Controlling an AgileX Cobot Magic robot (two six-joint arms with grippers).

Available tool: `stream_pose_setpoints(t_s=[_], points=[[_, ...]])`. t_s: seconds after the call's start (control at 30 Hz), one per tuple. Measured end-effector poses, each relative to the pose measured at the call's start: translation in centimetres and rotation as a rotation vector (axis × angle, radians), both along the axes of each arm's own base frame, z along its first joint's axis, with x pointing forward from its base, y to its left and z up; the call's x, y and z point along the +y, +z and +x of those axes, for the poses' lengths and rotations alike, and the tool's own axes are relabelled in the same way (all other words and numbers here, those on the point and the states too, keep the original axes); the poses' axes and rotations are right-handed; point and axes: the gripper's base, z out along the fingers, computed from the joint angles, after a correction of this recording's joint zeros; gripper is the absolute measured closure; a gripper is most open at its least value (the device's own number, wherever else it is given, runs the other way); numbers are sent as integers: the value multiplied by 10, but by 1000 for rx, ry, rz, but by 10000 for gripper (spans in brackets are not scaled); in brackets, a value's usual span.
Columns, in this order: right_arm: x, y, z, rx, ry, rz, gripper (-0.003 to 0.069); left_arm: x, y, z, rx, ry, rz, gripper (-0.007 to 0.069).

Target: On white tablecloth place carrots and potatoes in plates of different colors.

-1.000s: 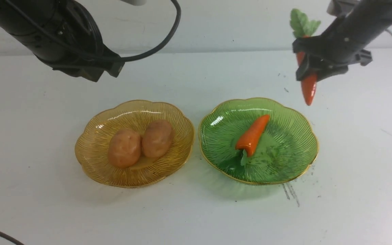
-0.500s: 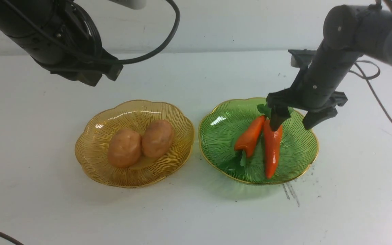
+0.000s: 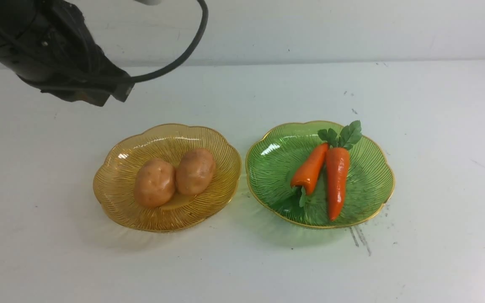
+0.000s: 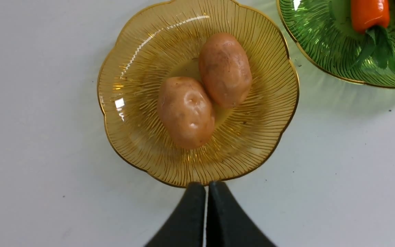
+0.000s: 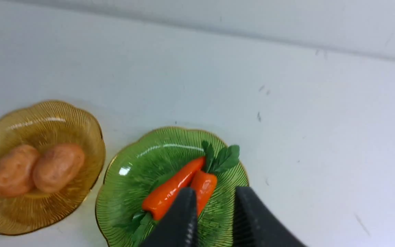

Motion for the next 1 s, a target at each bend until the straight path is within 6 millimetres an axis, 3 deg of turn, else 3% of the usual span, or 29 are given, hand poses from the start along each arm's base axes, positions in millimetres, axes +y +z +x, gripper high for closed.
stream_pose_setpoints(t_s=[0.07,0.1,0.13,0.17,0.2,0.33,0.4,0.5,0.7,0.87,1.0], points=[[-9,10,-31,-88,-5,15,616,3,-1,-7,1,0,0,628],[-19,15,-64,-180,-9,32,641,4,-2,-11,3,0,1,628],[-22,12,-74,-226,-13,38,650,5,-3,-14,3,0,1,628],[-32,5,-105,-359,-21,58,666,7,-5,-19,5,0,2,628],[-34,4,-112,-412,-22,71,668,8,-4,-21,1,0,1,628],[-56,-54,-198,-845,-30,226,673,13,-13,-36,0,2,-3,628],[-61,-84,-216,-929,-30,289,674,15,-16,-41,-13,1,-12,628],[-61,-115,-219,-923,-32,326,674,15,-18,-44,-19,-1,-25,628],[-63,-143,-226,-964,-31,335,674,12,-18,-48,-26,0,-88,628],[-64,-148,-225,-1013,-35,242,674,24,-14,-89,-120,-15,-168,628],[-65,-150,-224,-1009,-39,208,674,44,-14,-143,-316,-19,-249,628]])
